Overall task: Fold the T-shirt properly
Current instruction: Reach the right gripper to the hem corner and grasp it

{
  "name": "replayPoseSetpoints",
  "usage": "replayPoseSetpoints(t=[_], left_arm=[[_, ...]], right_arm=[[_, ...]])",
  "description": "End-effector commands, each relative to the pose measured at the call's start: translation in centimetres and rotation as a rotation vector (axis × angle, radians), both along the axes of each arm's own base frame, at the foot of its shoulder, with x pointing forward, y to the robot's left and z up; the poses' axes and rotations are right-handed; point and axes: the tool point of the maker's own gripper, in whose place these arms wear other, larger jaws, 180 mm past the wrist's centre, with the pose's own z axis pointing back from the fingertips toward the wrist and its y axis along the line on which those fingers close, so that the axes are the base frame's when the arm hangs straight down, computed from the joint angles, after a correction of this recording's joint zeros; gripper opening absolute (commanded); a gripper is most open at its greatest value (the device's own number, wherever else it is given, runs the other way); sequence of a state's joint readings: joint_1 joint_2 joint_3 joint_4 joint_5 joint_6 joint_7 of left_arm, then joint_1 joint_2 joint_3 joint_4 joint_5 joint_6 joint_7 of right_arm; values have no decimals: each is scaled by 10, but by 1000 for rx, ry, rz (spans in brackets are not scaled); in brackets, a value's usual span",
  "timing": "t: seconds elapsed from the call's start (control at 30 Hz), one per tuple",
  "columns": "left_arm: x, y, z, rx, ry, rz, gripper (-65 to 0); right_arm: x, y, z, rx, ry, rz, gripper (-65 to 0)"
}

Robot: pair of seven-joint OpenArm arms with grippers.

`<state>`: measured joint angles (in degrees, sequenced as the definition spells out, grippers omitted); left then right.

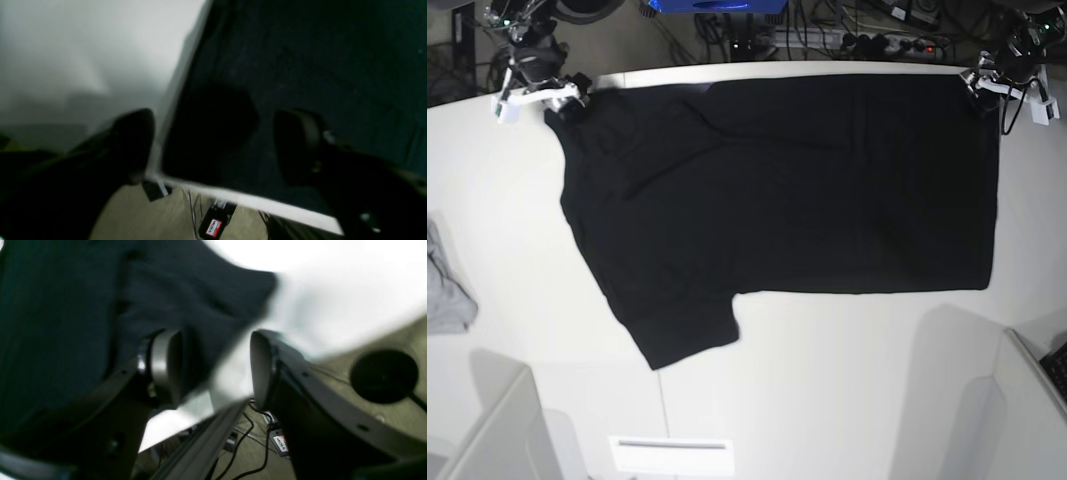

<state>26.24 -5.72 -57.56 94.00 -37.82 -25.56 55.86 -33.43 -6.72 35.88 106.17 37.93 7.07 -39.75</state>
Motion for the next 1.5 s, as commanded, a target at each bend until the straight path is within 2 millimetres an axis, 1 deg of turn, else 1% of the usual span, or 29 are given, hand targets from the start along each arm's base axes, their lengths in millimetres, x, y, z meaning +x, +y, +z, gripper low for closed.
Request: replayPoseSetpoints(t=[0.0,0.1,0.17,0.2,0.27,0.3,0.4,0.47,0.5,0.53,0.6,0.63,0.7,0.73,0.77,0.87,0.93,0.97,1.03,1.17,1.2,1.23,1.33,1.37,1.4,1.47], left_arm=[[0,18,20,63,-37,15,-86],[-3,38,50,153,-84,52,-87],[-2,45,70,211,-113,54,-87],[-1,48,80,240,-127,56,-87],[2,51,95,281,-145,47,-87],[4,52,103,303,-157,41,-87],[11,48,113,331,-175,16,-89],[13,47,116,339,-180,9,-91],[14,47,116,338,-182,8,-92],[15,47,116,337,-183,7,-114],[18,47,118,339,-194,8,-216],[21,47,119,339,-207,13,-291],[27,47,122,339,-227,16,-479],[29,48,123,340,-235,17,-574],[32,47,124,339,-244,17,-650],[41,48,128,342,-271,24,-650],[43,48,129,342,-279,26,-650],[44,48,129,342,-281,26,-650],[44,49,130,344,-281,25,-650],[45,55,137,369,-277,12,-650],[44,56,137,374,-274,13,-650],[43,57,138,376,-273,14,-650],[42,58,138,378,-271,17,-650],[42,58,138,378,-271,17,-650],[41,58,138,378,-270,16,-650],[37,57,135,376,-254,13,-650]], right_arm=[[2,-9,10,-28,-31,-12,-384],[3,-22,24,-69,-57,-32,-404],[7,-28,35,-97,-80,-35,-407],[10,-29,41,-108,-96,-31,-407],[17,-27,47,-113,-119,-20,-407],[25,-26,51,-116,-141,-18,-407],[38,-30,57,-126,-174,-20,-407],[47,-31,63,-134,-199,-13,-404],[55,-34,68,-146,-219,-3,-402],[64,-38,73,-158,-237,5,-402],[85,-44,86,-181,-287,29,-398],[97,-40,89,-174,-300,58,-387],[123,-34,101,-180,-314,148,-360],[136,-29,108,-182,-322,194,-357],[148,-23,111,-179,-326,233,-362],[183,-5,121,-164,-348,331,-396],[203,4,122,-135,-361,353,-426],[213,8,120,-119,-364,359,-437],[233,14,119,-86,-369,368,-435],[270,25,107,-19,-338,386,-434],[280,25,104,-10,-322,393,-428],[288,25,103,-6,-309,401,-408],[317,38,98,8,-276,448,-309],[325,40,95,5,-270,451,-282],[332,40,90,0,-262,451,-263],[348,45,80,-14,-246,459,-249]])
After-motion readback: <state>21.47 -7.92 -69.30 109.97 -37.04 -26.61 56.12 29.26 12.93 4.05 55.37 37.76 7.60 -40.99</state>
